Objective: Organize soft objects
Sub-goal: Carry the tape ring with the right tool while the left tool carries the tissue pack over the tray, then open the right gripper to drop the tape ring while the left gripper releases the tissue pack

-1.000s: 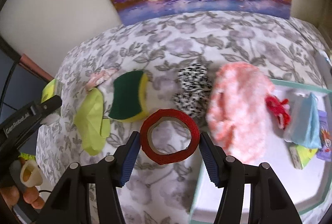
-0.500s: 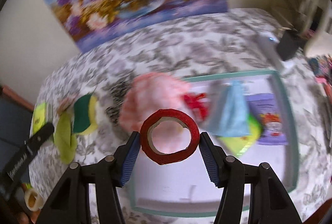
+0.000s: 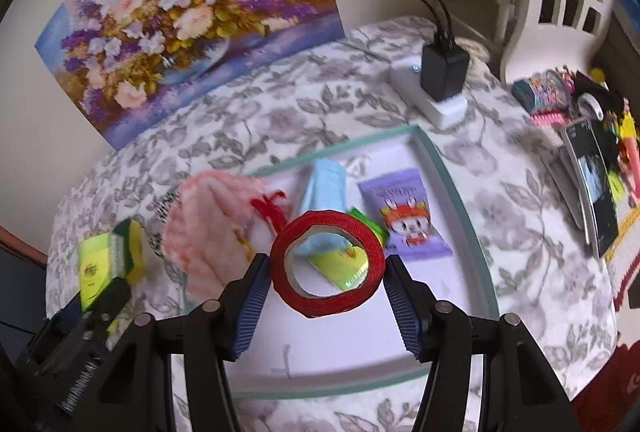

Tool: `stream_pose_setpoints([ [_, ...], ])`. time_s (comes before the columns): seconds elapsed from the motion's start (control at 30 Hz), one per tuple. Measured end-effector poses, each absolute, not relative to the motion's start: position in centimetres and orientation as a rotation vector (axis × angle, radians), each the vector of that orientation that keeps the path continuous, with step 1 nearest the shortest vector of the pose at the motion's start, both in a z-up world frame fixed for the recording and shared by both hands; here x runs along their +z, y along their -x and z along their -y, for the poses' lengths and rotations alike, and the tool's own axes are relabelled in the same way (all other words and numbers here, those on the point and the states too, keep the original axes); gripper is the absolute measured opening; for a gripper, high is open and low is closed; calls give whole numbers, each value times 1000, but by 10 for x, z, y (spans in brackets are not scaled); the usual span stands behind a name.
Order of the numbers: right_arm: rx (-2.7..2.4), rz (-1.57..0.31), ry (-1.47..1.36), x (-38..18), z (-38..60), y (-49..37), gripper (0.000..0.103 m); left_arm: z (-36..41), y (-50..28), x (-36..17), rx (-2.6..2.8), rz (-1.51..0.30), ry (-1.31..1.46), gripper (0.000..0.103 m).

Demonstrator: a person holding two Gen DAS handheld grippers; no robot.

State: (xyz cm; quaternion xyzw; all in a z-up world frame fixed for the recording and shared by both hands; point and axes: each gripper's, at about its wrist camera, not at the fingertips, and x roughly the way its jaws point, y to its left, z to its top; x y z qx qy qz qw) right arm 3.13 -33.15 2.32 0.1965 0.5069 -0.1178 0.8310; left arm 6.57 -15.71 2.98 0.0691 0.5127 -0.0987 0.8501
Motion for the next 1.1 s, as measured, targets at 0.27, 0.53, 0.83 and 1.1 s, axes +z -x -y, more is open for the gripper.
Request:
stream_pose_setpoints([
  [0.27,-260,-1213,-381,-19,331,-24,61,181,-64,-20,-244,-1242,-204,50],
  [0.53,-276,-1326,-365,-53,338,-25,61,185,-61,-46,-272,-1343,-175,50],
  [0.83,-275,-1368,-340,-65,336,-26,61,186,-60,-66,-254,-1399,-186,50],
  [1.1,-262,-1349,-334,-59,335,-29,61,186,-62,-61,-266,-1403,-167,51],
])
